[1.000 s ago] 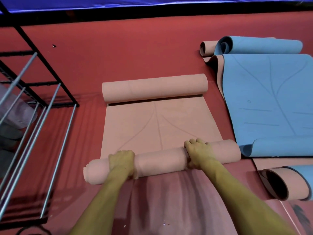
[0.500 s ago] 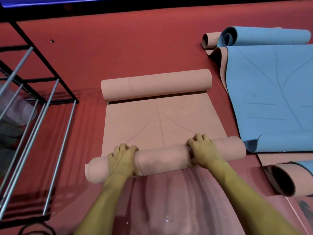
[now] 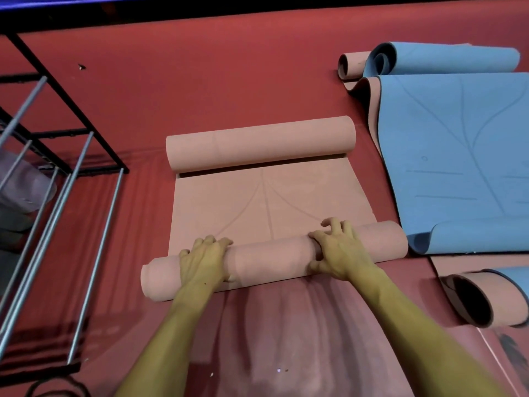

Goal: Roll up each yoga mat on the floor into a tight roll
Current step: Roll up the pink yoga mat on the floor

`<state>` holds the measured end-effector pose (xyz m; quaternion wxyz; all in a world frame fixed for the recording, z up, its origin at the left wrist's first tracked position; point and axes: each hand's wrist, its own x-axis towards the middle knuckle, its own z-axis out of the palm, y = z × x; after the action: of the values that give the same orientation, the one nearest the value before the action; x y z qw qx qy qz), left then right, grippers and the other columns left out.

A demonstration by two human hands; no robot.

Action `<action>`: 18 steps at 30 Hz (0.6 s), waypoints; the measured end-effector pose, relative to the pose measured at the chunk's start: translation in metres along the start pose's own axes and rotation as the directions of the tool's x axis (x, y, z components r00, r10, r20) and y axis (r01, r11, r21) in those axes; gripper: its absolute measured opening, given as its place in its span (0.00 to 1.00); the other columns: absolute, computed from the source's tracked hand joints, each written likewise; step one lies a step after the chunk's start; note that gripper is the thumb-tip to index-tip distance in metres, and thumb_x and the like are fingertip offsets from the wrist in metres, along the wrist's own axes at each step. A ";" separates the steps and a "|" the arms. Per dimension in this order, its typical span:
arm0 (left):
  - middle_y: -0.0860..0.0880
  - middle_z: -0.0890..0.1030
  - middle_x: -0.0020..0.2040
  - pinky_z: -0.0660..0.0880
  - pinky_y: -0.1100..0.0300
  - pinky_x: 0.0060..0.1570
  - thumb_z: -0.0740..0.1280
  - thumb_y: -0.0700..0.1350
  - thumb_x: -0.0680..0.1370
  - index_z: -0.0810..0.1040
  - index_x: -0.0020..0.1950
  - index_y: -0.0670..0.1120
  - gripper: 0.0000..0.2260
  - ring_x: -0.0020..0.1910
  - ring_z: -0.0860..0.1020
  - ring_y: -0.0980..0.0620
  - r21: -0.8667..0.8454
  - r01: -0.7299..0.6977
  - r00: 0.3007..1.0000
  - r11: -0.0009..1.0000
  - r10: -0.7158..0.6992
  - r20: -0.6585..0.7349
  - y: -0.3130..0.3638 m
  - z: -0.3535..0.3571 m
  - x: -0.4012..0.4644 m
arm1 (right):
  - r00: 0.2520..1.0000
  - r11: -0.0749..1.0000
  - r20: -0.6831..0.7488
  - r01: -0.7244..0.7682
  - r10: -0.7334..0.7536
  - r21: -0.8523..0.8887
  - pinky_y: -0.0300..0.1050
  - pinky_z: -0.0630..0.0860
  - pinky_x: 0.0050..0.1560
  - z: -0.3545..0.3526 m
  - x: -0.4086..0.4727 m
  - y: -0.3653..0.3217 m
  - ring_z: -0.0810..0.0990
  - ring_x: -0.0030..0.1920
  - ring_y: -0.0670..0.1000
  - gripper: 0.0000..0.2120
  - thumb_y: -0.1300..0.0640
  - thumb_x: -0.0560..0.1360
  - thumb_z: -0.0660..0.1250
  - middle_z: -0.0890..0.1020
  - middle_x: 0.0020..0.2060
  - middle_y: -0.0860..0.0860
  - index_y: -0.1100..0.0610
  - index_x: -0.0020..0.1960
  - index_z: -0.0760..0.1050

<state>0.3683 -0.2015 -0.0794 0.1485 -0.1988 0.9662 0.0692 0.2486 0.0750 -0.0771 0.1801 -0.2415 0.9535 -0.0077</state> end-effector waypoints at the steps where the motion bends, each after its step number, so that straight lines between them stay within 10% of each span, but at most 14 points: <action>1: 0.54 0.76 0.63 0.70 0.48 0.61 0.81 0.60 0.67 0.70 0.70 0.62 0.34 0.65 0.72 0.49 -0.009 0.002 1.000 1.000 -0.002 -0.006 0.001 -0.001 0.000 | 1.000 1.000 -0.013 0.002 -0.002 -0.003 0.54 0.67 0.70 0.001 -0.002 0.000 0.65 0.65 0.60 0.41 0.30 0.67 0.67 0.66 0.71 0.52 0.44 0.76 0.68; 14: 0.52 0.80 0.63 0.71 0.51 0.56 0.72 0.54 0.76 0.73 0.70 0.56 0.23 0.63 0.75 0.46 -0.070 -0.028 0.998 0.997 0.023 -0.065 0.000 0.001 0.002 | 0.991 0.996 -0.131 -0.004 -0.008 -0.089 0.60 0.65 0.72 0.019 0.003 -0.001 0.66 0.68 0.63 0.43 0.26 0.71 0.66 0.67 0.75 0.54 0.45 0.80 0.63; 18: 0.54 0.76 0.68 0.68 0.47 0.65 0.71 0.68 0.68 0.72 0.72 0.56 0.35 0.68 0.72 0.46 -0.080 -0.008 1.000 0.997 0.009 0.012 0.008 0.001 0.005 | 0.994 0.993 -0.105 -0.025 0.013 -0.115 0.60 0.62 0.75 0.019 0.012 -0.001 0.66 0.71 0.61 0.53 0.25 0.68 0.67 0.69 0.74 0.52 0.54 0.81 0.57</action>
<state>0.3613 -0.1957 -0.0811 0.1460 -0.2003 0.9626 0.1098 0.2460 0.0703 -0.0990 0.1157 -0.2416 0.9627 0.0367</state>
